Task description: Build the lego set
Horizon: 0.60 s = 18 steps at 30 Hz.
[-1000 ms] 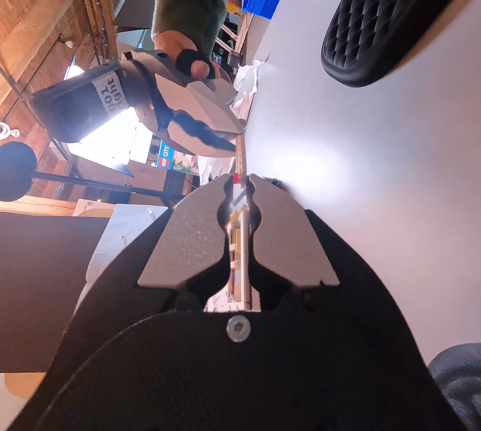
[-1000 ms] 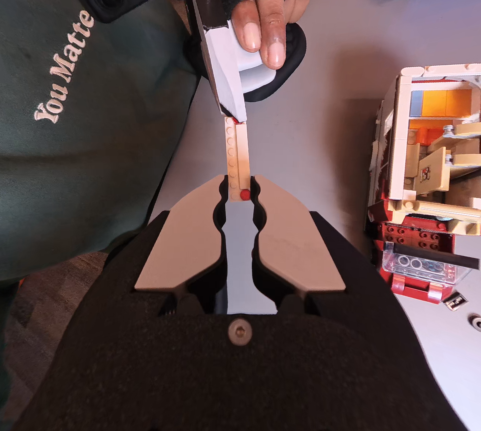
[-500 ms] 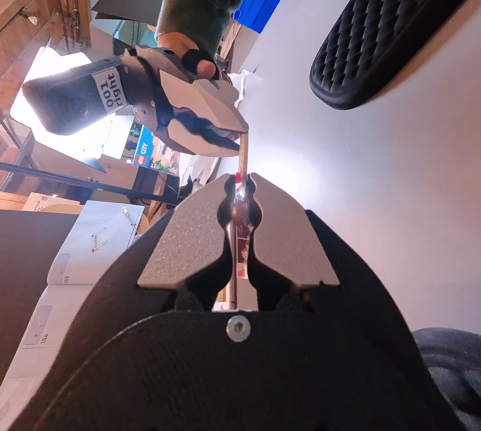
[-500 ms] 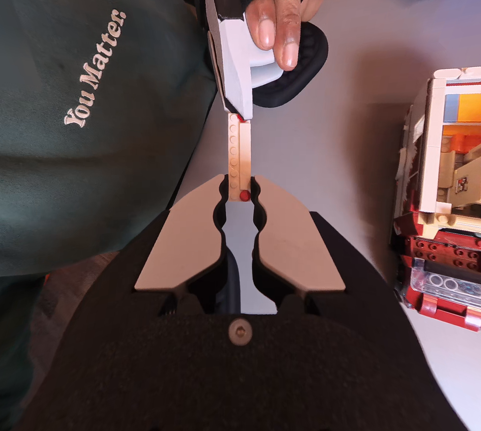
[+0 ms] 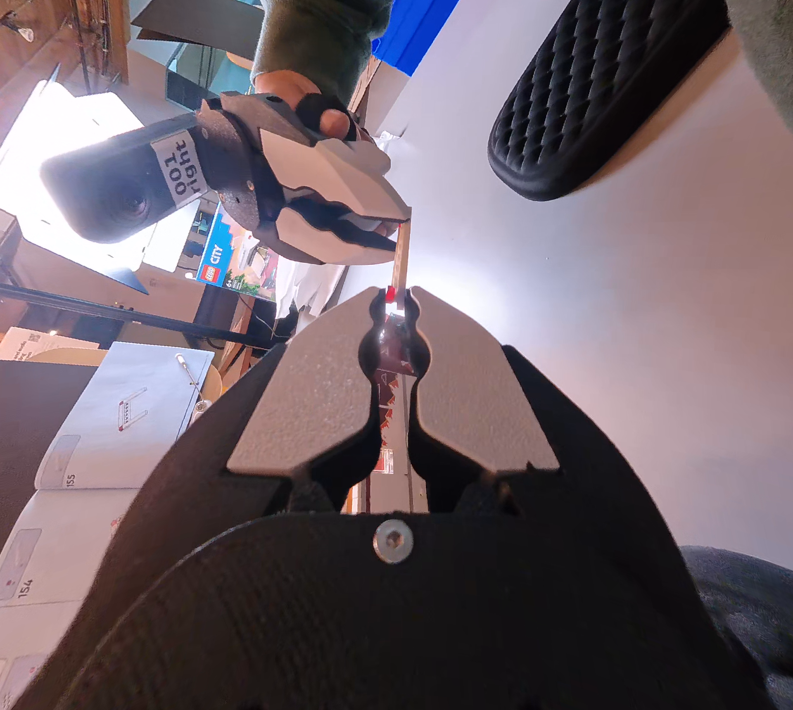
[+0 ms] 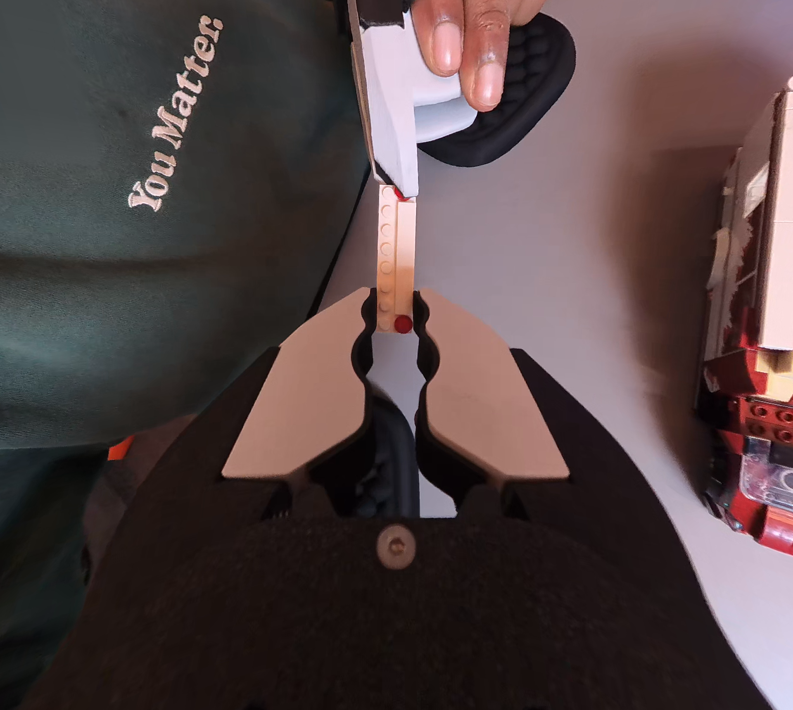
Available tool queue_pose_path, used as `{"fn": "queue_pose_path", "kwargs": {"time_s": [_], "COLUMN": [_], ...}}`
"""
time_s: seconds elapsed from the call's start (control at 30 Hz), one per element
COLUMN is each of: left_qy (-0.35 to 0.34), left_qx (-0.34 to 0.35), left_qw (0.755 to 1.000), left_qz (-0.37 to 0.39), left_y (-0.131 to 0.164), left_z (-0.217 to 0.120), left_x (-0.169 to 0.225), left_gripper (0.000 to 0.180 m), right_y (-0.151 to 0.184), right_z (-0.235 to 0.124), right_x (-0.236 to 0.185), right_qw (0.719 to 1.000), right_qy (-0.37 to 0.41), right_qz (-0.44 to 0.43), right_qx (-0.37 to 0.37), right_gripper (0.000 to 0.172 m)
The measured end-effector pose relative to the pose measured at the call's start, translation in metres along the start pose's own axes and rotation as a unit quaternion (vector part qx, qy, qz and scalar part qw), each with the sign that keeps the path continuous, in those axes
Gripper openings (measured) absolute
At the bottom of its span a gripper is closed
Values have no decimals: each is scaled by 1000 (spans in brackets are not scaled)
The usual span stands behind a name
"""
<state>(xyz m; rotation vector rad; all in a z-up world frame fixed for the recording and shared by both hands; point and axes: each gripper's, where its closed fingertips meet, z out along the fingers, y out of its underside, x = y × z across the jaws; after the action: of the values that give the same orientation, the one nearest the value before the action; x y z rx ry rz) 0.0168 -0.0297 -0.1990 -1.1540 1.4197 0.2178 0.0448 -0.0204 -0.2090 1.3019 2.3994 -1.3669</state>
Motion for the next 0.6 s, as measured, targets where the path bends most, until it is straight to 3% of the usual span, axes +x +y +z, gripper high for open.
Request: {"fn": "queue_pose_path", "kwargs": {"time_s": [0.3, 0.6], "left_qy": [10, 18], "left_qx": [7, 26], "left_qw": [1000, 998], "left_qz": [5, -54], "left_y": [-1, -5], "left_z": [1, -3], "left_x": [5, 0], "left_gripper": [8, 8], "right_y": [1, -6], "right_z": [2, 1], "right_x": [-3, -6], "right_qw": [1000, 999], "right_qy": [-23, -37], "right_qz": [13, 13], "right_qx": [4, 32], "right_gripper": [15, 16]}}
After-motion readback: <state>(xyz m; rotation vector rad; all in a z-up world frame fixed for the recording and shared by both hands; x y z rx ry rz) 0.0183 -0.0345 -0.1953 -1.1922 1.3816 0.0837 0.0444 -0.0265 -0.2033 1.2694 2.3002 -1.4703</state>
